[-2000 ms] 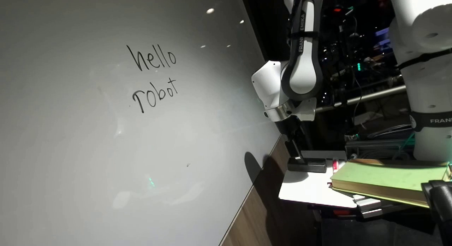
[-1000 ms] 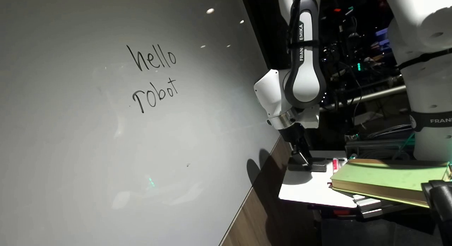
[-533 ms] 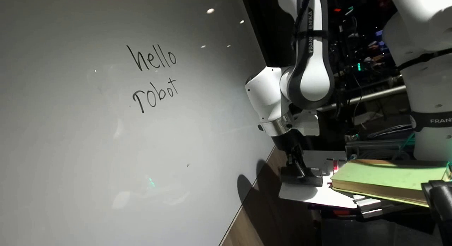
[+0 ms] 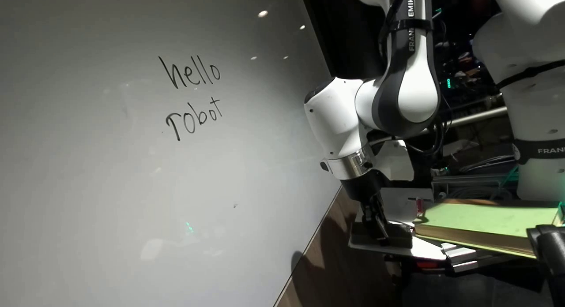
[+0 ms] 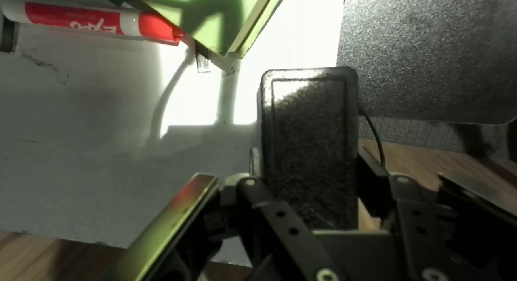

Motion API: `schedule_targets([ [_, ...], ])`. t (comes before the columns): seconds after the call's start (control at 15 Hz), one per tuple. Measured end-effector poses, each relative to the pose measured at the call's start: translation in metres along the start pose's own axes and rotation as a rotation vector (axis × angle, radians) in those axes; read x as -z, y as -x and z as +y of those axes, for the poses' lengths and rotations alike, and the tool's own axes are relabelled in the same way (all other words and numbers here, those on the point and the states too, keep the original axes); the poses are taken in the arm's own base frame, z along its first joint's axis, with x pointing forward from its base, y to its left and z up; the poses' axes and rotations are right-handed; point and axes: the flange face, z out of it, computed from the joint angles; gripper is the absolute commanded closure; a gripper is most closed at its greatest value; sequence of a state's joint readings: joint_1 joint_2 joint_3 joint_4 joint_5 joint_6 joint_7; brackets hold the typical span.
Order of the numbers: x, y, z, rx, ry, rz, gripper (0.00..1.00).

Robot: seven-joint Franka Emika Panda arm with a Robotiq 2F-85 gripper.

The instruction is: Use the eraser to wipe the whiteboard.

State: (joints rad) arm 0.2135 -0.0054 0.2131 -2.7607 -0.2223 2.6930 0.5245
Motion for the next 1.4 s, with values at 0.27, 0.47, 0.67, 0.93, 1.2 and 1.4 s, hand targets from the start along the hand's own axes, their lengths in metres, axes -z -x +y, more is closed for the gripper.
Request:
schedule_targets([
  [0.27,0.004,-0.014,0.018,-0.079,-0.015,0.0,0.7],
  [0.47,0.008,-0.025,0.03,-0.117,-0.014,-0.002,0.7],
  [0.67,0.008,-0.029,0.037,-0.137,-0.012,-0.009,0.7],
  [0.93,0.004,-0.03,0.04,-0.147,-0.012,-0.017,0.7],
  [1.2,0.003,-0.03,0.039,-0.143,-0.012,-0.02,0.2],
  [1.4,0.002,-0.03,0.035,-0.134,-0.012,-0.022,0.05],
])
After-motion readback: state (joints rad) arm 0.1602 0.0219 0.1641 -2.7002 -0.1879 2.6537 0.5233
